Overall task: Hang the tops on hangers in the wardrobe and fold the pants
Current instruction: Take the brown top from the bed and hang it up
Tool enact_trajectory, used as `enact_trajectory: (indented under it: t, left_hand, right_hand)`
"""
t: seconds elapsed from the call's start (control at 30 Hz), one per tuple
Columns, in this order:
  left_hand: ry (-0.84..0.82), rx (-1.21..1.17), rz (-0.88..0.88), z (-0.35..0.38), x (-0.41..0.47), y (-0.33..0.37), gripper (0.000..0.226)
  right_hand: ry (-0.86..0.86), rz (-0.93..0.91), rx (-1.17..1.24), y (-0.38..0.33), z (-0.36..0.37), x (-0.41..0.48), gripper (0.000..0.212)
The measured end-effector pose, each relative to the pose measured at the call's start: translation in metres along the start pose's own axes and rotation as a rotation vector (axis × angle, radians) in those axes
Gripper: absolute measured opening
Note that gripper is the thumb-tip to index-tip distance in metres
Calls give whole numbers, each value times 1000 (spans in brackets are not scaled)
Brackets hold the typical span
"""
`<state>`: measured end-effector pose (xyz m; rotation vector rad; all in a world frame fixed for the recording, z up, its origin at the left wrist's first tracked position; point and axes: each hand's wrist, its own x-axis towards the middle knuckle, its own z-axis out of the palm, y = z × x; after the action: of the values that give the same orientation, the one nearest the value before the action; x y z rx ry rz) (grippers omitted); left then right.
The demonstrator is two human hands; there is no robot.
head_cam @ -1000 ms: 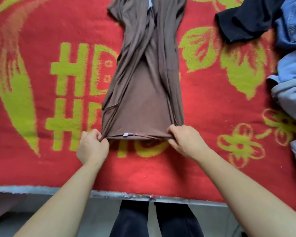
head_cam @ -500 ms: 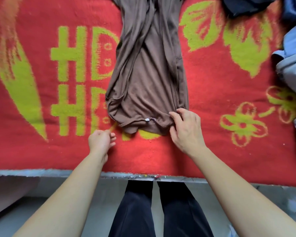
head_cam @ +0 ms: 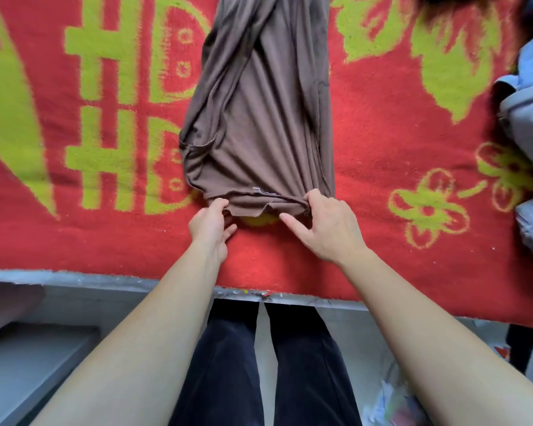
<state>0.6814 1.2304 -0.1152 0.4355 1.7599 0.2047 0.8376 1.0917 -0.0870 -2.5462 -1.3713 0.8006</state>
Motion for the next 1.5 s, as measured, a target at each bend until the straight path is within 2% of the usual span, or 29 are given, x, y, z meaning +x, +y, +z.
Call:
enact_trajectory:
  t: [0.07,0.23,0.3,0.37,0.43,0.53,0.63,0.7,0.83,0.93,1.03,1.13,1.23,1.37,1.43,1.47,1.5]
  left_hand:
    - [45,-71,21,-6,-2,-6,10]
    - [102,20,181,-27,-11,-6,27]
    - [101,49,331,-28,-14,8,32]
    - [34,110,526,-28,-15,25,25]
    - [-72,303,724,-26,-16,40,26]
    - [-148,681,881,-18,-17,51,43]
    - [-35,1033,977,-14,-23,46,31]
    - [28,1111,954,-14,-33,39,26]
    - [7,922,1019,-25,-67,31,24]
    - [-42,745,911,-37,-105,47,17]
    - [18,567,938,-48,-159,87,13]
    - [84,517,1109,-60,-233,149,24]
    - [100,481,1368,-77,-315,197,31]
    - [169,170,1724,-96,-419,231,27]
    - [180,89,1790,-100,-450,238,24]
    - [169,104,1784,-102,-457,238,25]
    - [150,157,1752,-103,-457,235,27]
  right_hand:
    - [-50,-6,-53,5,-1,-3,53]
    - [-100,21,-163,1,3,4,40]
    - [-93,44,-96,-1,4,6,36]
    - [-79,56,92,-4,4,6,31]
    - [-32,90,299,-7,3,4,35]
    - [19,142,386,-8,0,1,27]
    - [29,217,407,-2,-11,-5,15]
    - [33,269,449,2,-22,-9,13]
    - [76,302,484,-7,-57,-14,22]
    - [157,321,555,-26,-95,-22,27]
    - [221,223,541,-50,-153,-31,22]
    - [359,78,437,-73,-235,-34,23]
    - [530,-38,401,-98,-325,-48,27]
    - [875,-227,449,-130,-432,-83,27]
    - [1029,-319,504,-139,-459,-96,23]
    - [1050,-336,517,-141,-464,-99,21]
    - [999,-319,520,-140,-463,-100,20]
